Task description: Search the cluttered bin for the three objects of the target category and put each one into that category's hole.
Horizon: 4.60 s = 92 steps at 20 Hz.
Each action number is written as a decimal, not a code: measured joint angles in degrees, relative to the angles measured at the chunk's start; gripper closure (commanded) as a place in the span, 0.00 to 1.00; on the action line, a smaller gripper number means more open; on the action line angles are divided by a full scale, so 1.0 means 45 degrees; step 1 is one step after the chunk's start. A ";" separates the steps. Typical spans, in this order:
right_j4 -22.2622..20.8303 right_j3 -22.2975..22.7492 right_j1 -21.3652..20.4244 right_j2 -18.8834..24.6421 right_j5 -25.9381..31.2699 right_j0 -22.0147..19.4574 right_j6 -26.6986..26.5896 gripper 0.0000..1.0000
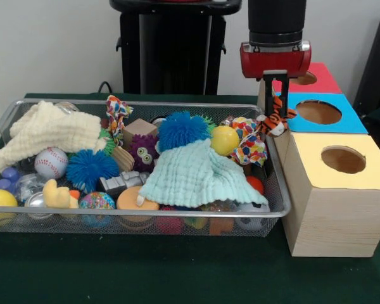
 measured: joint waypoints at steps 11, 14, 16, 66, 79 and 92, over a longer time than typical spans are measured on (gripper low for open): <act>0.0230 0.0254 -0.0549 0.0006 0.0307 -0.0086 0.0110 1.00; 0.0301 0.0506 -0.0738 0.0007 0.0374 -0.0161 0.0110 1.00; 0.0327 0.0666 -0.0833 0.0009 0.0411 -0.0212 0.0110 1.00; 0.0576 0.1292 -0.1335 0.0647 0.4196 0.0010 0.0110 1.00; 0.0553 0.1101 -0.0972 0.0424 0.5545 0.0022 0.0110 1.00; 0.0432 0.1038 -0.0938 0.0285 0.5545 0.0073 0.0110 1.00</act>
